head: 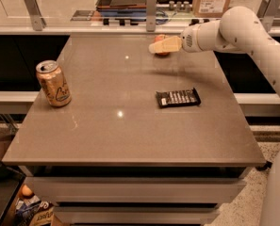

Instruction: Move apple near orange can

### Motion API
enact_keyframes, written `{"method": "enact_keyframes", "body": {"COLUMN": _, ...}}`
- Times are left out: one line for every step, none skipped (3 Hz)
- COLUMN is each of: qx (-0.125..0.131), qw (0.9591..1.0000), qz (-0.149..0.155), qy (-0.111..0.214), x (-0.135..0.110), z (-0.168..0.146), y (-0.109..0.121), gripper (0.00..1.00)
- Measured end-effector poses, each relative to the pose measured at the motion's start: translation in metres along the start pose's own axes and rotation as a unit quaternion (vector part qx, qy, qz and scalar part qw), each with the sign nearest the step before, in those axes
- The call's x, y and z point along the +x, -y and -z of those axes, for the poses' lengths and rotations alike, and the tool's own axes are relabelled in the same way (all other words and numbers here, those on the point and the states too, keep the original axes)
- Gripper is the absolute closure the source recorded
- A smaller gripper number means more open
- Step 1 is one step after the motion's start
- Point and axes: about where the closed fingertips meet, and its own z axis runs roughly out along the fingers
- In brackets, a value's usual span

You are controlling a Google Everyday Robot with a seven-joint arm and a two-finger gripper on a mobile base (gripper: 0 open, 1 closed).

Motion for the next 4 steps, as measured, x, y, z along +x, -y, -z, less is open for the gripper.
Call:
{"method": "enact_keyframes", "body": {"qx": -0.011, "qw": 0.9997, "qz": 0.017, "qy": 0.010, "x": -0.003, "z": -0.011, "y": 0.008, "gripper": 0.00}}
{"method": "enact_keyframes", "body": {"qx": -0.012, "qw": 0.9994, "qz": 0.027, "qy": 0.020, "x": -0.004, "z": -0.019, "y": 0.013, "gripper": 0.00}}
{"method": "enact_keyframes", "body": {"qx": -0.011, "qw": 0.9991, "qz": 0.035, "qy": 0.020, "x": -0.005, "z": -0.029, "y": 0.011, "gripper": 0.00}}
{"method": "enact_keyframes", "body": {"qx": -0.004, "qw": 0.9989, "qz": 0.045, "qy": 0.011, "x": -0.002, "z": -0.039, "y": 0.007, "gripper": 0.00}}
